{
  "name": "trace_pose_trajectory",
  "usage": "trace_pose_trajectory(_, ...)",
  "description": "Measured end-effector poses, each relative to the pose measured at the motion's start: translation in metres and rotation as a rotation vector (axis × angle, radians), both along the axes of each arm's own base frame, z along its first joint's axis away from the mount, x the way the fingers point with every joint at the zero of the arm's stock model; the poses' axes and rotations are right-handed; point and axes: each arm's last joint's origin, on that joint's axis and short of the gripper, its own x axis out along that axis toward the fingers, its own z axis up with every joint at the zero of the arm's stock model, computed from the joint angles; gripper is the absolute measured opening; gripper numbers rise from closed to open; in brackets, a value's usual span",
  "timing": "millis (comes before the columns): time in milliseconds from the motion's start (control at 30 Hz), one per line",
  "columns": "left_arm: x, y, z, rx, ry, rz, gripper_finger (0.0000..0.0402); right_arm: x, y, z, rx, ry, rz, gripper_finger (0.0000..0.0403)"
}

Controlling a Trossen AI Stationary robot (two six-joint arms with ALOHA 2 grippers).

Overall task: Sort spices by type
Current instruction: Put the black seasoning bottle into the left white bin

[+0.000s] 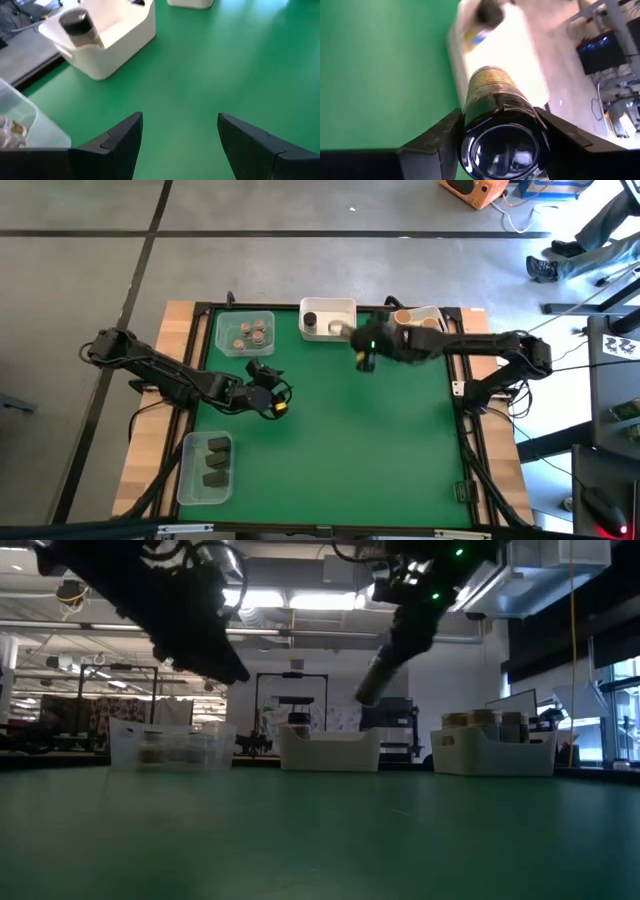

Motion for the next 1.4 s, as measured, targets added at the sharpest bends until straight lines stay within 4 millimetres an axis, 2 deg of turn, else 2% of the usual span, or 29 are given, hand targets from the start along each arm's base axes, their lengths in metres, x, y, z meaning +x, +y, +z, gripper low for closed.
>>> trace_pose_trajectory(233, -0.006, 0.002, -0.011, -0.035, -0.001, 0.036, 0.0241, 0.006, -0.064, 0.021, -0.023, -0.130, -0.025, 0.0211)
trace_pose_trajectory(367, -0.006, 0.003, -0.013, -0.036, -0.010, 0.039, 0.0241, 0.015, -0.092, 0.029, 0.021, -0.099, -0.055, 0.0211)
trace_pose_trajectory(600, -0.006, 0.008, -0.013, -0.020, 0.002, 0.045, 0.0241, 0.035, -0.125, 0.019, 0.119, 0.051, -0.104, 0.0211)
trace_pose_trajectory(967, -0.003, 0.018, -0.011, 0.043, 0.037, 0.036, 0.0241, 0.055, -0.150, -0.038, 0.237, 0.165, -0.124, 0.0211)
trace_pose_trajectory(1200, -0.003, 0.025, -0.011, 0.061, 0.056, 0.050, 0.0241, 0.062, -0.156, -0.061, 0.254, 0.212, -0.105, 0.0214)
trace_pose_trajectory(1300, -0.003, 0.026, -0.011, 0.061, 0.056, 0.055, 0.0241, 0.065, -0.157, -0.064, 0.248, 0.205, -0.102, 0.0233)
trace_pose_trajectory(1400, -0.003, 0.025, -0.011, 0.060, 0.056, 0.054, 0.0241, 0.065, -0.157, -0.064, 0.245, 0.204, -0.102, 0.0271)
